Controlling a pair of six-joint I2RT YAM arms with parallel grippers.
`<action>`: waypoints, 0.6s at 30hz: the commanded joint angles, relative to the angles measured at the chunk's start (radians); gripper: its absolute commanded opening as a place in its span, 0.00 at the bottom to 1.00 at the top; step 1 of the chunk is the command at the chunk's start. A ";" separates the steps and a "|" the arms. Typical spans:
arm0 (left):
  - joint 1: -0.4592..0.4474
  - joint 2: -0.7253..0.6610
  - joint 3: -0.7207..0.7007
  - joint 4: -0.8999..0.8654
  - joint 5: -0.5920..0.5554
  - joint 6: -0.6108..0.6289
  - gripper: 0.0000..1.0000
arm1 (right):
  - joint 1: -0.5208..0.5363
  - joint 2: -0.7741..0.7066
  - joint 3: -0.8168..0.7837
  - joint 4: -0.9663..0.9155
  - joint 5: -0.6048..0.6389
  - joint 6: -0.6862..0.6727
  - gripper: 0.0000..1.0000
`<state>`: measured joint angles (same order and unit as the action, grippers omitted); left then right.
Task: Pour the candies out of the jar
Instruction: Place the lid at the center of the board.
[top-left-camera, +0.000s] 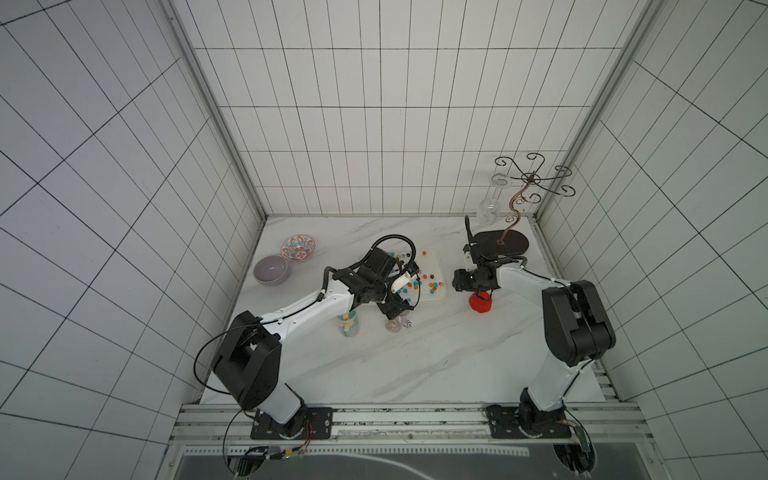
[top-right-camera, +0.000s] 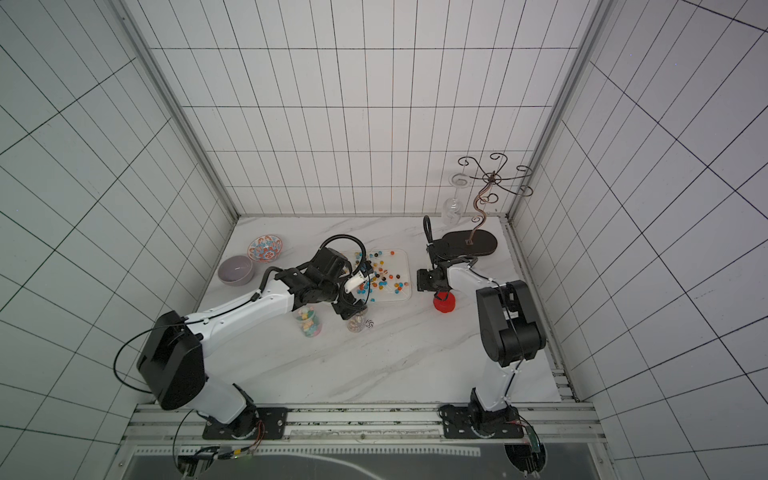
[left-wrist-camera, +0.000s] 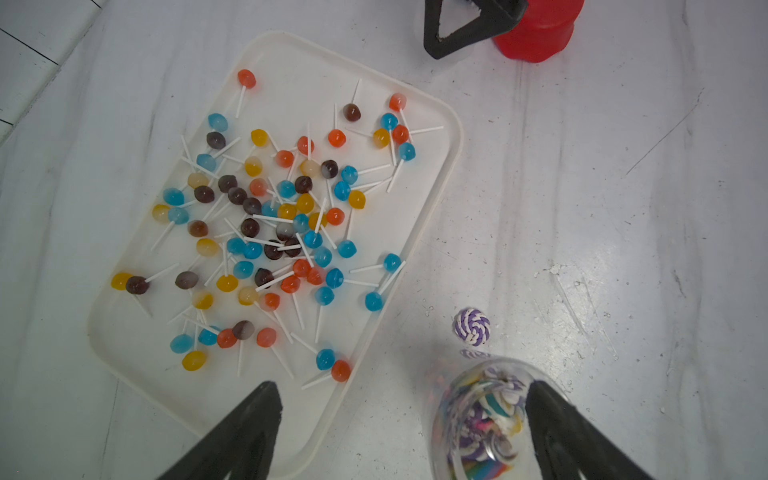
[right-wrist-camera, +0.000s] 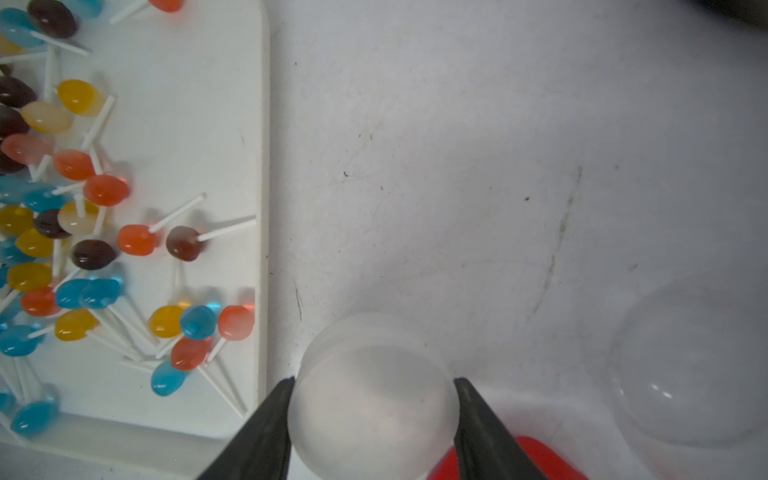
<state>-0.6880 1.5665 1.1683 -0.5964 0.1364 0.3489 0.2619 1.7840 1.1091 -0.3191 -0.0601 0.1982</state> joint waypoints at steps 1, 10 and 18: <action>-0.011 0.036 0.021 -0.040 -0.059 0.009 0.92 | 0.008 0.004 0.094 0.005 0.009 -0.007 0.71; -0.019 0.064 0.064 -0.113 -0.088 0.003 0.92 | 0.018 -0.067 0.097 -0.002 -0.010 -0.007 0.75; -0.019 0.033 0.017 -0.128 -0.130 -0.040 0.93 | 0.042 -0.204 0.049 0.005 -0.082 0.011 0.75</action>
<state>-0.7063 1.5997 1.2232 -0.6472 0.0727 0.3206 0.2893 1.6302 1.1240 -0.3138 -0.0971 0.2001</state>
